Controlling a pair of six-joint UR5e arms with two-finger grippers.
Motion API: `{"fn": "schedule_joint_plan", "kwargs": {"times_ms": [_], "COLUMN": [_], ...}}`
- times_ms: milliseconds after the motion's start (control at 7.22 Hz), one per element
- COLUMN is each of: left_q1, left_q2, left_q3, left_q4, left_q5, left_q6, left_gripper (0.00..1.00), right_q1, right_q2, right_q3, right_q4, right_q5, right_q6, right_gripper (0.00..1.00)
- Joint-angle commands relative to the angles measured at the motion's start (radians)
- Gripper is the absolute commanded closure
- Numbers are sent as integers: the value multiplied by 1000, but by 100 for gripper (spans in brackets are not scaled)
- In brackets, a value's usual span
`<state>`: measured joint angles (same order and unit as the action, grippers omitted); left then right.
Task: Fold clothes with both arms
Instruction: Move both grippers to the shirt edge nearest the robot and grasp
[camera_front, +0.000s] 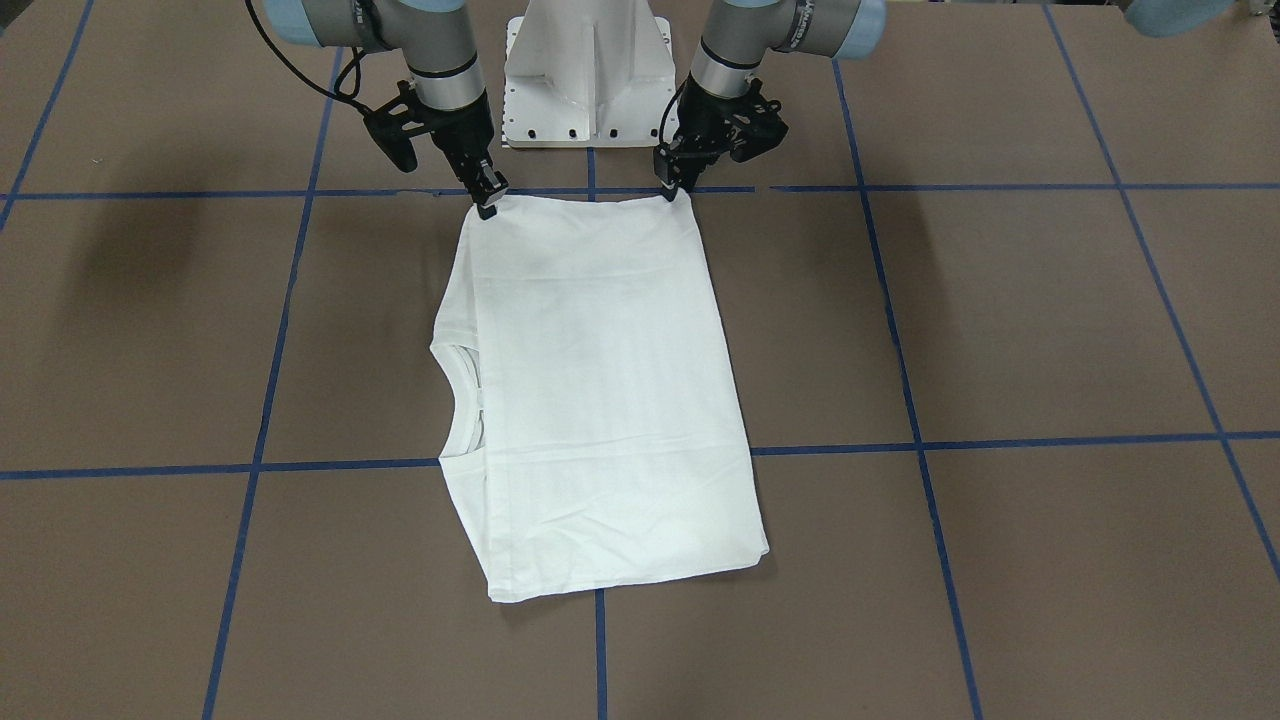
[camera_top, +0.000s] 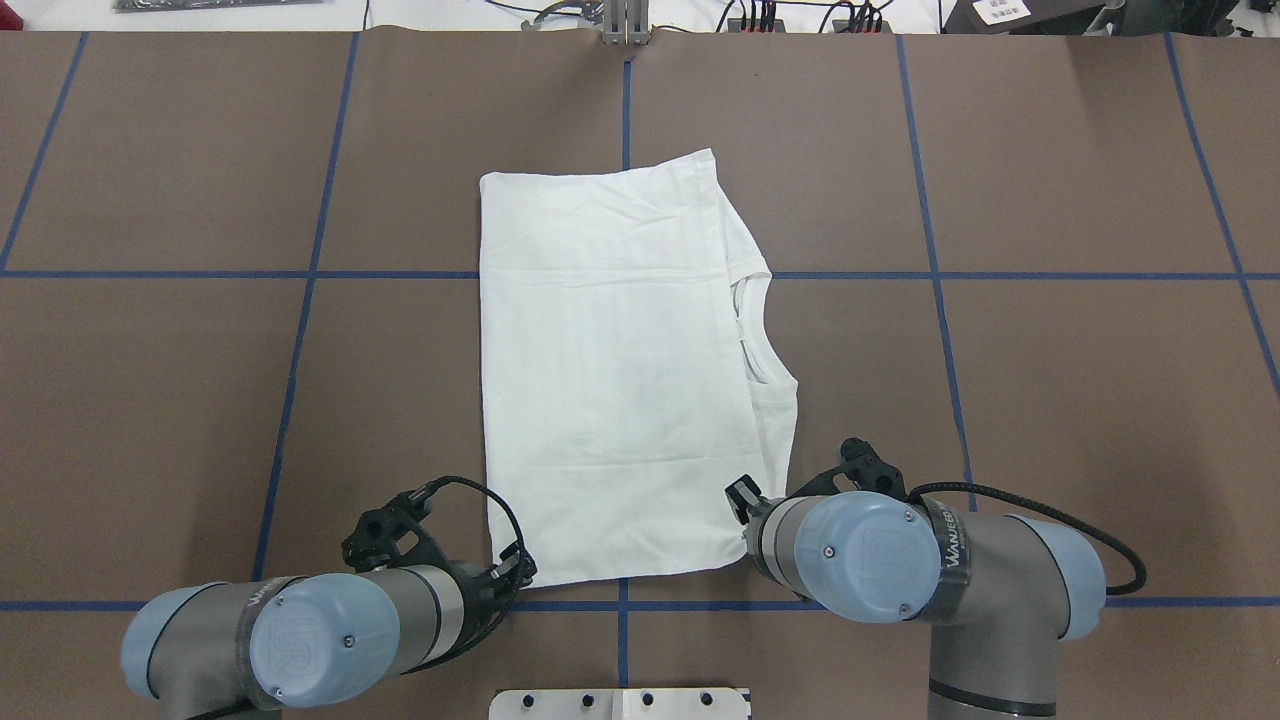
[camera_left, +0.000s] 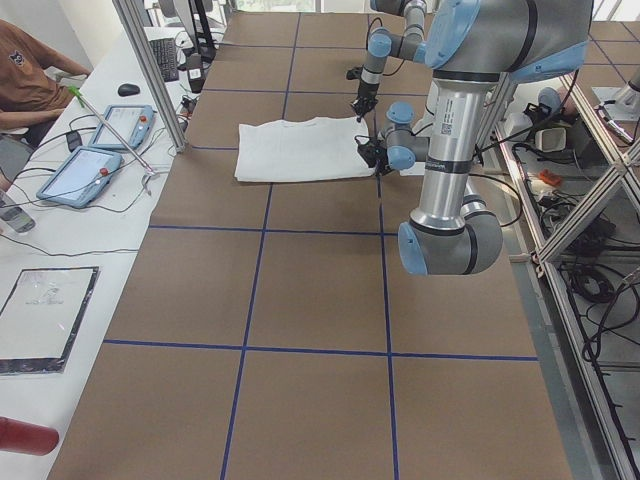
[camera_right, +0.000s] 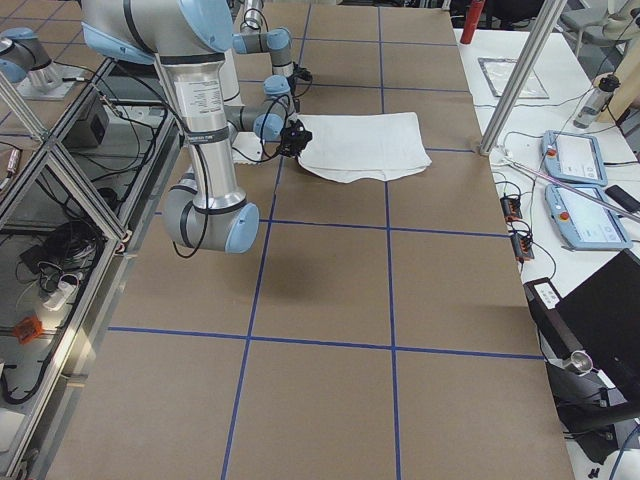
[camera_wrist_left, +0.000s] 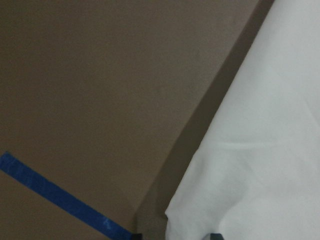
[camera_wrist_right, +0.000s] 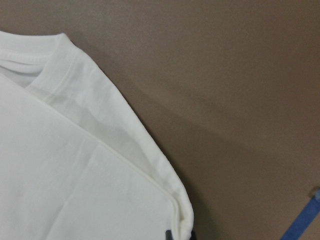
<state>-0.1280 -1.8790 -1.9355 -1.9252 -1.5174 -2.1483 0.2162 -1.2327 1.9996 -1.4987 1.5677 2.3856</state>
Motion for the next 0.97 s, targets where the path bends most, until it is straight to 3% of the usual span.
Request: {"fn": "schedule_joint_plan", "kwargs": {"times_ms": [0,415,831], "left_q1": [-2,4,57], "left_q2": [3,15,84], "left_q3": [-6,-80,-279], "left_q4": [0,-2,20], "left_q5": [0,2,0], "left_q6": [10,15,1], "left_gripper": [100,100,100], "right_q1": [-1,-44,-112], "right_q2": [-1,-1,-99], "right_q3": [-1,14,209], "right_q4": [0,-2,-11], "right_q5": [-2,-8,-12], "right_q6": [1,7,42], "right_gripper": [100,100,100]}}
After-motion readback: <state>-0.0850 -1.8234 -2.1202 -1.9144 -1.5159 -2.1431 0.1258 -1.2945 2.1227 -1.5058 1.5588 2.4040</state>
